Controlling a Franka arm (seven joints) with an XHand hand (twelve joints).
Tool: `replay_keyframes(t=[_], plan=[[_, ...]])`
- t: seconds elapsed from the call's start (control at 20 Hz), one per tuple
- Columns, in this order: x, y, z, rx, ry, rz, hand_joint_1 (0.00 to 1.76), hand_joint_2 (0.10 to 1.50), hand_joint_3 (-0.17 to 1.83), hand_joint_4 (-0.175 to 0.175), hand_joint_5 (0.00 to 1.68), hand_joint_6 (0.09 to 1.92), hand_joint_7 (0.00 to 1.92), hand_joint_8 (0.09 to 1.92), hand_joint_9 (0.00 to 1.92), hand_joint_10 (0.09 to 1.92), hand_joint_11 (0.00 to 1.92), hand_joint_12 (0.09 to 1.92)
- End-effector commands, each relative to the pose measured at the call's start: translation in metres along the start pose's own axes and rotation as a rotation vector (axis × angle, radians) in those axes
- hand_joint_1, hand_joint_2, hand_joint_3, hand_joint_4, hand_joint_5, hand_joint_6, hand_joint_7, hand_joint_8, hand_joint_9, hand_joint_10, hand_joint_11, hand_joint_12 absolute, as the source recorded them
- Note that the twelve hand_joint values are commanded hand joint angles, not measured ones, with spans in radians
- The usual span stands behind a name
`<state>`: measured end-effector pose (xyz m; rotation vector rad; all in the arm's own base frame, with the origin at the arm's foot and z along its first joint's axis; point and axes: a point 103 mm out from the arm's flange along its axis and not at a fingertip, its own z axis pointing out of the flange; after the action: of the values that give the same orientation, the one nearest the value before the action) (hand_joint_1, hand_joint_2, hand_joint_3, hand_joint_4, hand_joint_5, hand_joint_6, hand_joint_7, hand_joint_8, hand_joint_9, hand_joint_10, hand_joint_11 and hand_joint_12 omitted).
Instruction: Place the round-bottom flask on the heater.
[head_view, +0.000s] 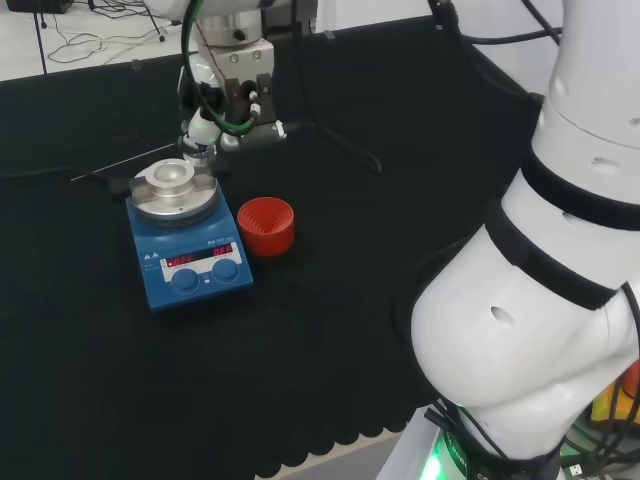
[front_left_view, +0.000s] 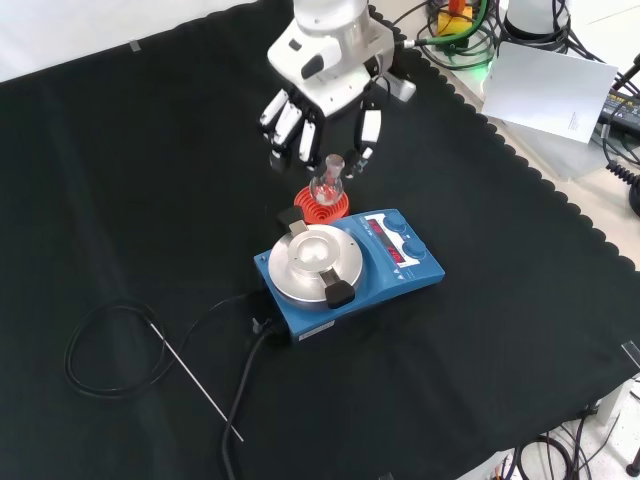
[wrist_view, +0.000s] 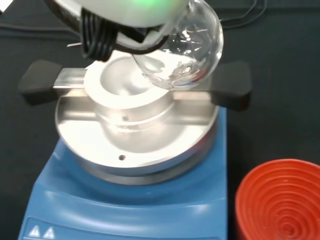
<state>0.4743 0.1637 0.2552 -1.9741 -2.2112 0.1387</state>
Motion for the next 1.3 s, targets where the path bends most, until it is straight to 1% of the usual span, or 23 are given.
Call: replay_keyframes(t=[0.05, 0.25, 0.8, 0.85, 0.9, 1.0, 1.05, 1.1, 1.2, 1.3], plan=[[0.015, 0.019, 0.013, 0.051, 0.01, -0.015, 1.09, 0.66, 0.8, 0.175, 1.12, 1.0, 0.43, 0.69, 0.68, 0.6, 0.35, 1.35], [0.023, 0.028, 0.014, 0.056, -0.003, -0.022, 1.09, 0.65, 0.8, 0.175, 1.12, 1.0, 0.43, 0.69, 0.68, 0.6, 0.35, 1.35], [0.032, 0.046, 0.019, 0.079, -0.005, -0.052, 1.09, 0.65, 0.8, 0.175, 1.13, 1.0, 0.42, 0.7, 0.68, 0.61, 0.35, 1.35], [0.016, 0.043, 0.017, 0.076, 0.015, -0.057, 1.09, 0.65, 0.8, 0.175, 1.13, 1.0, 0.42, 0.7, 0.68, 0.61, 0.35, 1.35], [0.011, 0.043, 0.017, 0.076, 0.014, -0.055, 1.09, 0.65, 0.81, 0.175, 1.13, 1.0, 0.42, 0.7, 0.68, 0.61, 0.35, 1.35], [0.015, 0.045, 0.018, 0.086, 0.006, -0.054, 1.09, 0.65, 0.81, 0.175, 1.13, 1.0, 0.42, 0.7, 0.68, 0.61, 0.36, 1.35], [0.011, 0.045, 0.018, 0.087, 0.019, -0.059, 1.09, 0.65, 0.81, 0.175, 1.13, 1.0, 0.42, 0.7, 0.68, 0.61, 0.36, 1.35], [0.011, 0.046, 0.019, 0.089, 0.016, -0.06, 1.09, 0.65, 0.81, 0.175, 1.13, 1.0, 0.42, 0.7, 0.68, 0.61, 0.36, 1.35], [0.016, 0.05, 0.021, 0.095, -0.007, -0.061, 1.09, 0.65, 0.81, 0.175, 1.13, 1.0, 0.42, 0.7, 0.68, 0.61, 0.36, 1.35], [0.025, 0.054, 0.024, 0.103, -0.01, -0.059, 1.09, 0.65, 0.81, 0.175, 1.13, 1.0, 0.42, 0.7, 0.68, 0.61, 0.36, 1.35]])
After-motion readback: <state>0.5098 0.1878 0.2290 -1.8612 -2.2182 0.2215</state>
